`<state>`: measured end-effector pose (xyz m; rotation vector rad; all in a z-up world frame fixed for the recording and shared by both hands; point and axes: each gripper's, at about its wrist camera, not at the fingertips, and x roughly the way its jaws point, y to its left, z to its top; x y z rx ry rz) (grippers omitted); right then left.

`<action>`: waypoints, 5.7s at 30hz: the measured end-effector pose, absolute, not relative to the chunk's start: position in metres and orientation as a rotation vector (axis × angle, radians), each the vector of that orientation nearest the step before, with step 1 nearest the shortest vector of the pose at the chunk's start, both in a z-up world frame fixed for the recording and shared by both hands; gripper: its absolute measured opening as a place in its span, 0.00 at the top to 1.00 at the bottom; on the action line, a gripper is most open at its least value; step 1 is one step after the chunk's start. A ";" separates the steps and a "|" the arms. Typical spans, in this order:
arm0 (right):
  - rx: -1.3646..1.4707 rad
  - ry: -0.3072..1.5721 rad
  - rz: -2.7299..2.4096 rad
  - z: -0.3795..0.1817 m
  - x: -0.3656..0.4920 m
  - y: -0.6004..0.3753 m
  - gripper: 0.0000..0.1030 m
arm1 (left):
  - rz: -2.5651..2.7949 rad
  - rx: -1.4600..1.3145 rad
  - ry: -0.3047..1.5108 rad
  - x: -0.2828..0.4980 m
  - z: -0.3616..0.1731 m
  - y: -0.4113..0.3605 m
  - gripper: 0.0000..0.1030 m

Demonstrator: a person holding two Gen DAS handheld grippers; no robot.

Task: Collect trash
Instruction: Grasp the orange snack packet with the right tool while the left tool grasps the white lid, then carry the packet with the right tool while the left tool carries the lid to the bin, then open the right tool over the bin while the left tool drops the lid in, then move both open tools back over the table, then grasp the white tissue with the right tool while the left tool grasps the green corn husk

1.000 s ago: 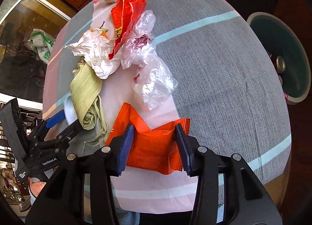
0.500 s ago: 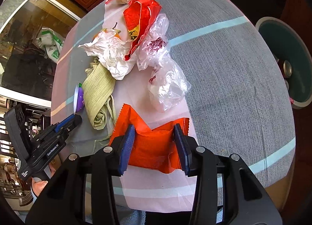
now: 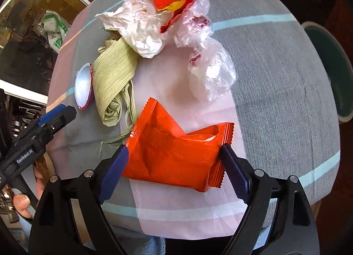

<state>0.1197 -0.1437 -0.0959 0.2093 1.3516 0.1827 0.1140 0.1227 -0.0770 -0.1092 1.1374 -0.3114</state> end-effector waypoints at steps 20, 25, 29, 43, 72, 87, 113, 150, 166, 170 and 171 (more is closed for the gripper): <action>0.326 1.246 0.204 -0.044 0.144 -0.176 0.78 | -0.290 0.004 1.141 0.154 -0.098 0.093 0.51; 0.364 1.200 0.229 -0.033 0.139 -0.187 0.78 | -0.265 -0.058 1.140 0.148 -0.085 0.113 0.51; 0.388 1.147 0.238 -0.019 0.140 -0.200 0.78 | -0.270 -0.066 1.124 0.139 -0.065 0.112 0.51; 0.594 0.988 0.160 -0.005 0.124 -0.316 0.78 | -0.501 0.076 1.054 0.134 -0.008 -0.028 0.50; 0.871 1.017 -0.156 -0.106 0.117 -0.528 0.61 | -0.816 0.413 1.236 0.186 -0.092 -0.322 0.43; 0.911 1.075 -0.207 -0.116 0.118 -0.519 0.19 | -0.753 0.378 1.225 0.179 -0.083 -0.300 0.04; 0.721 1.149 -0.057 -0.075 0.136 -0.389 0.15 | -0.613 0.196 1.093 0.150 -0.030 -0.143 0.04; 0.334 1.192 0.230 -0.026 0.238 -0.142 0.16 | -0.321 -0.139 1.167 0.169 -0.101 0.090 0.10; 0.247 1.313 0.170 -0.093 0.244 -0.122 0.44 | -0.292 -0.187 1.157 0.166 -0.090 0.121 0.09; 0.277 1.300 0.181 -0.092 0.241 -0.132 0.78 | -0.299 -0.166 1.148 0.169 -0.085 0.114 0.08; 0.297 1.293 0.188 -0.089 0.239 -0.136 0.79 | -0.299 -0.151 1.142 0.171 -0.083 0.110 0.08</action>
